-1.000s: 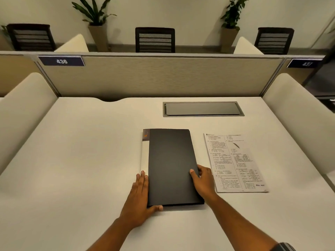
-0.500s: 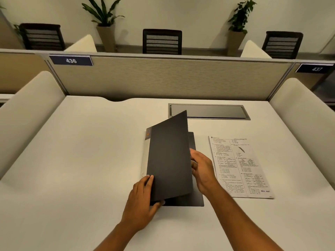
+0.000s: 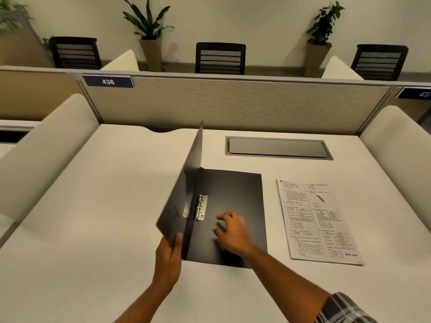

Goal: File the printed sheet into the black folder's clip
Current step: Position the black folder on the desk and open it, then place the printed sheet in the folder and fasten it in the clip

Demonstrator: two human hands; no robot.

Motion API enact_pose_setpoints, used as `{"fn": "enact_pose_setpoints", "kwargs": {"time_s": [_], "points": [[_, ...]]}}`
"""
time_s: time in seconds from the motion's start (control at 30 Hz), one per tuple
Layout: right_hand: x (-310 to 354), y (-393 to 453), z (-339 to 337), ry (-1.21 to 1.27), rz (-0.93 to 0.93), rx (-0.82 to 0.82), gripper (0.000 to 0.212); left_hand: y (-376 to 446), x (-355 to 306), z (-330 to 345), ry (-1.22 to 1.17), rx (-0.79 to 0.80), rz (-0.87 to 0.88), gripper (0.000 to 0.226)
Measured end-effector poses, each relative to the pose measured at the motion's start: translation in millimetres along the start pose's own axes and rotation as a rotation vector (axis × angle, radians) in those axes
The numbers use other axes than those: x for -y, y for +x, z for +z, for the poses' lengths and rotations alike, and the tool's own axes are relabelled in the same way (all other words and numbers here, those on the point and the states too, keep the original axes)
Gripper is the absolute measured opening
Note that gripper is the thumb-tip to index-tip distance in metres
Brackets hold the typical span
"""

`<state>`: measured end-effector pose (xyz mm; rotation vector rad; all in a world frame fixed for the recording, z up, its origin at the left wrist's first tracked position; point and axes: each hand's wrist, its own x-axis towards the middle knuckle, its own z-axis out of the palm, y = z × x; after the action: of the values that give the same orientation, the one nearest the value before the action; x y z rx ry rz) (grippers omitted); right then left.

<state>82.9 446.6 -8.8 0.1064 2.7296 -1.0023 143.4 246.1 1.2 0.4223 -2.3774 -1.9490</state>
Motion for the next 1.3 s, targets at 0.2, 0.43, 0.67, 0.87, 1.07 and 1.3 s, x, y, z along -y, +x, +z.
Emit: {"fn": "enact_pose_setpoints", "kwargs": {"time_s": [0.2,0.43,0.67,0.87,1.07,1.3], "points": [[-34,-3,23,-0.321,-0.093,0.047,0.074,11,7,-7,-0.15,-0.272,-0.285,0.03],[-50,-7,20,-0.319,-0.132,0.054,0.075,34,11,-35,-0.196,-0.719,-0.348,0.062],[-64,-14,17,-0.315,-0.174,0.064,0.074,53,7,-64,0.006,-0.801,-0.256,0.13],[-66,-16,16,-0.355,-0.193,0.068,0.074,54,20,-48,0.651,-0.449,-0.006,0.074],[-51,-12,9,-0.415,-0.184,0.036,0.072,54,14,-11,0.798,0.262,0.381,0.053],[-55,-13,13,-0.464,-0.201,0.076,0.076,52,34,7,1.116,0.377,0.32,0.08]]}}
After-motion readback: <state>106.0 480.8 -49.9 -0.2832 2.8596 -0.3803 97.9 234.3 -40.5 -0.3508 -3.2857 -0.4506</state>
